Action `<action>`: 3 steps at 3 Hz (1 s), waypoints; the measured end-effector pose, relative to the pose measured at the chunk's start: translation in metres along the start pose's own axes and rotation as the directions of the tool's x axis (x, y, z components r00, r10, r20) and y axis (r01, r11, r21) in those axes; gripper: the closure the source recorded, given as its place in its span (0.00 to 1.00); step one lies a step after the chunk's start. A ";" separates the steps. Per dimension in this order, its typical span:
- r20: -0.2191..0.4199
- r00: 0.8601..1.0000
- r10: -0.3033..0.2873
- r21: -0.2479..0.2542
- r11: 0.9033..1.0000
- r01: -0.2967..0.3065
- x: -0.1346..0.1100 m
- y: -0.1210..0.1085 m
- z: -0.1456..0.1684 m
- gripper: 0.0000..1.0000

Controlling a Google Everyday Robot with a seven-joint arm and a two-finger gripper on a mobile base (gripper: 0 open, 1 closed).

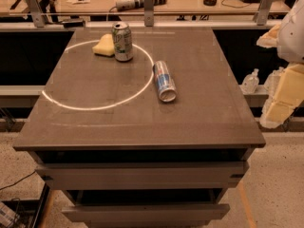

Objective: Place redbull can upright

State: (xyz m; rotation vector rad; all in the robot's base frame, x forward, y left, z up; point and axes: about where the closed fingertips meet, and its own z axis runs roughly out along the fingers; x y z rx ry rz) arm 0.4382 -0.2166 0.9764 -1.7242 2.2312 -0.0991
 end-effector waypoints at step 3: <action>0.005 0.996 0.092 -0.071 0.993 -0.092 -0.032 -0.016 0.019 0.00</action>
Offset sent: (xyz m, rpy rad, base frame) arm 0.0111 0.0118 -0.0016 0.0438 0.0623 -0.0498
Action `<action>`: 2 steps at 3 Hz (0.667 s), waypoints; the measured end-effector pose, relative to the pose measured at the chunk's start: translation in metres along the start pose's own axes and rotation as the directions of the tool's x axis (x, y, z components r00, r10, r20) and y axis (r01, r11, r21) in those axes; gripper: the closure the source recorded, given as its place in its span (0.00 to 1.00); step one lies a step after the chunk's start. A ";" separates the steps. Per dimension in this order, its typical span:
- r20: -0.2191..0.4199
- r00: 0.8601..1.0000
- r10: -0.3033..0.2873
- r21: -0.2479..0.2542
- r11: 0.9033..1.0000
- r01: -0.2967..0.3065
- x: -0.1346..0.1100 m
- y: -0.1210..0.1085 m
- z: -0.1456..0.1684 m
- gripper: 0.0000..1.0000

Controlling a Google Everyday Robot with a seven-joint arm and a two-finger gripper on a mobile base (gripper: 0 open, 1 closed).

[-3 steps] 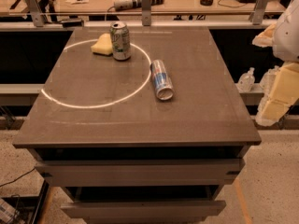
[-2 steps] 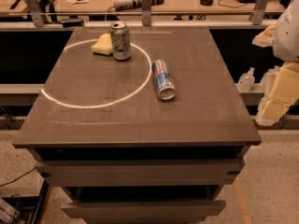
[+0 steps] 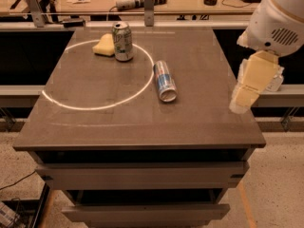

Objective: Place redbull can upright

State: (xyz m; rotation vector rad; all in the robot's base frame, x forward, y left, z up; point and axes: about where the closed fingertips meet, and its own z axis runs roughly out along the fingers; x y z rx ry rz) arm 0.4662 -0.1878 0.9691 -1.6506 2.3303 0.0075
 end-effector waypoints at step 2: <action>-0.073 0.977 0.201 -0.008 0.979 -0.203 -0.073 -0.027 0.043 0.00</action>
Offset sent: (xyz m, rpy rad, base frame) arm 0.0800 0.0976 -0.0292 0.0137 0.1657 -0.6714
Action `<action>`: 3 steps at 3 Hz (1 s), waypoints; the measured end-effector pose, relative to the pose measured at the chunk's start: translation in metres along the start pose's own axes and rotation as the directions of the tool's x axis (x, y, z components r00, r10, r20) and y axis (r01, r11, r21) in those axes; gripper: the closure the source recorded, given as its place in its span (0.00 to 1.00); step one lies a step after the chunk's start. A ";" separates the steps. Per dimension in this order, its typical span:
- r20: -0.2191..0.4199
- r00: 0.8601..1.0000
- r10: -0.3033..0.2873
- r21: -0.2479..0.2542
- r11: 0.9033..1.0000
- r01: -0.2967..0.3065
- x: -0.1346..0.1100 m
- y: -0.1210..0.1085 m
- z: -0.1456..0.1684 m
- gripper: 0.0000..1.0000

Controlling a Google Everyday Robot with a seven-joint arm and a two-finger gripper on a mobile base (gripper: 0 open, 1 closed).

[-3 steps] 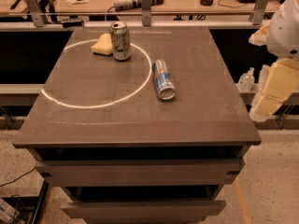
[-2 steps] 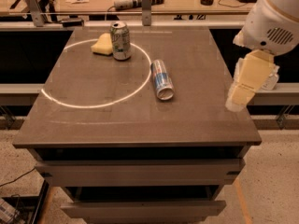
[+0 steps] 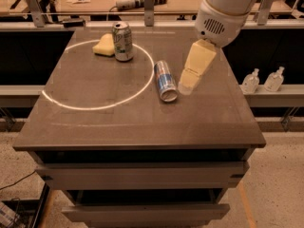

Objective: Place redbull can upright

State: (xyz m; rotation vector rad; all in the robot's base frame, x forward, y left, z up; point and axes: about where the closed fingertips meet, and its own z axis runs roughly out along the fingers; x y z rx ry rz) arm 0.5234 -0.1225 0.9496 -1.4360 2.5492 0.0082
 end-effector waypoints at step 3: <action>-0.056 0.882 0.468 0.142 0.878 -0.457 -0.053 -0.052 0.044 0.00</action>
Offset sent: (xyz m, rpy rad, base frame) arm 0.0744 0.0240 -0.0306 -0.0353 0.0273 -0.7859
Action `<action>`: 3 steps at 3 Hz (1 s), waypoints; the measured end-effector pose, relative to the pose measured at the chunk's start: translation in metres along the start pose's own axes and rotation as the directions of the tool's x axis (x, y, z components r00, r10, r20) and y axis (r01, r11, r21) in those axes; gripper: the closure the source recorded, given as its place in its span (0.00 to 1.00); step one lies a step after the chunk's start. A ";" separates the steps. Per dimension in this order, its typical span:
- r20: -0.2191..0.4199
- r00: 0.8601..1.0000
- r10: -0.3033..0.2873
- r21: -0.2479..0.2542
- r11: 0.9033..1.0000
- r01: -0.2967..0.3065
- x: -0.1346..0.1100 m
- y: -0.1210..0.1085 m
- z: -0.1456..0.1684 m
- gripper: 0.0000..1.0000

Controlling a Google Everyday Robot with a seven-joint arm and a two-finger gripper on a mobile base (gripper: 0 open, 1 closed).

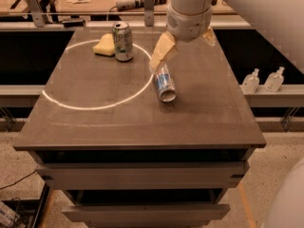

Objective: Place redbull can upright

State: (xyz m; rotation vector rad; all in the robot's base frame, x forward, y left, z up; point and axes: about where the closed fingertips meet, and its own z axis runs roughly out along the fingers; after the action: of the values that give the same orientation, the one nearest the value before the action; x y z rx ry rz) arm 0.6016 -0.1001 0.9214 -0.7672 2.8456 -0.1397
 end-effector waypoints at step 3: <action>-0.032 0.942 0.334 0.034 0.942 -0.333 -0.054 0.015 0.028 0.00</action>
Offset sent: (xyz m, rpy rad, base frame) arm 0.0354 0.0397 -0.0037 -0.0029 0.0050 -0.4306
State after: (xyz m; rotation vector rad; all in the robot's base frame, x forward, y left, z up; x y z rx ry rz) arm 0.6461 -0.0612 0.9009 -0.2685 2.9499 -0.1449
